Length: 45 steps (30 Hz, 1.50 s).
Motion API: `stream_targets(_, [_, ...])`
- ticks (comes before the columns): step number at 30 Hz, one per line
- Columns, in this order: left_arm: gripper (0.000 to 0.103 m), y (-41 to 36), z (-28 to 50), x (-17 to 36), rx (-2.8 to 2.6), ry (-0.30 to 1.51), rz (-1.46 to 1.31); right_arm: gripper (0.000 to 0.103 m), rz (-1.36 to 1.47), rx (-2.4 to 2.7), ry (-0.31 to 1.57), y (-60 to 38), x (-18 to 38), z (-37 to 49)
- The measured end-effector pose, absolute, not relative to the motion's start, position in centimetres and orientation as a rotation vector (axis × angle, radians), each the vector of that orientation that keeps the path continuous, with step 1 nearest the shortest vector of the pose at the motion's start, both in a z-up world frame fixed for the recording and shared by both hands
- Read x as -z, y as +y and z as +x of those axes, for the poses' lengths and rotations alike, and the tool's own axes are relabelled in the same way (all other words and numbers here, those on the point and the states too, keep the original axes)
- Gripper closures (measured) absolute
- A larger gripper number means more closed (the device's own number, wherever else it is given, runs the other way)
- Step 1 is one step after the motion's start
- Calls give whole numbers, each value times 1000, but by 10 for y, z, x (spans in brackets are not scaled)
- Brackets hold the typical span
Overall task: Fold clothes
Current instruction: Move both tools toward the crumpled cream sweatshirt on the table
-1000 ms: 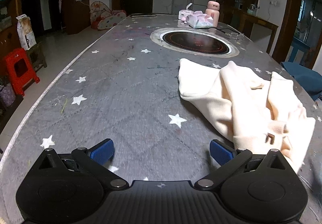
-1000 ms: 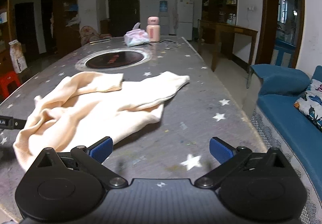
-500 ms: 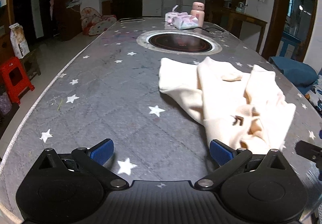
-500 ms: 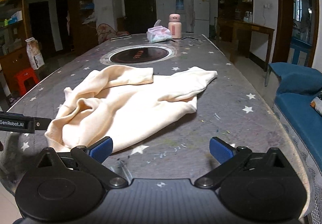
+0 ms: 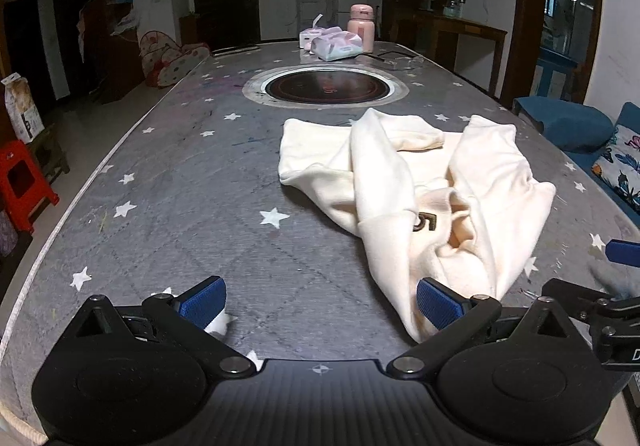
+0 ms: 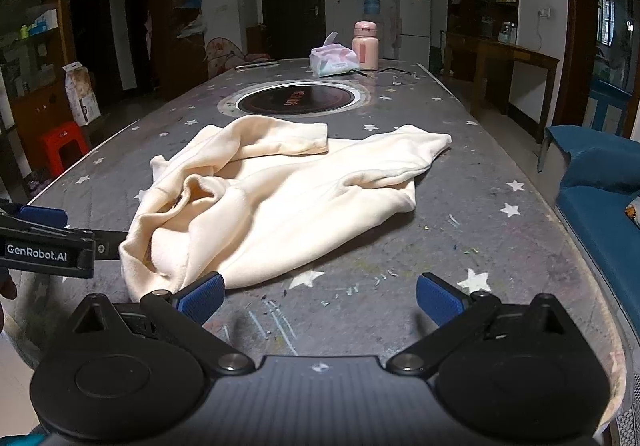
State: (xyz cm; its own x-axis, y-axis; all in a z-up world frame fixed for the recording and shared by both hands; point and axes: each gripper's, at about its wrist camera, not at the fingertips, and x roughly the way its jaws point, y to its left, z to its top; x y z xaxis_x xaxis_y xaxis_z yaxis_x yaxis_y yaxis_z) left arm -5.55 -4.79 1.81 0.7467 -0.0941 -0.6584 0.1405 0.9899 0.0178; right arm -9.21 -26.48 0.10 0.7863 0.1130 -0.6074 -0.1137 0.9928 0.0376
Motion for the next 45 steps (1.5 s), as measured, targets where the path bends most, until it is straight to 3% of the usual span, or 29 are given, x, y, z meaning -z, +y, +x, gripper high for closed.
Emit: stream_targets(45, [0,-72,-68,-24,186,709,131,0,-2,-142,654,-260,-5,-97])
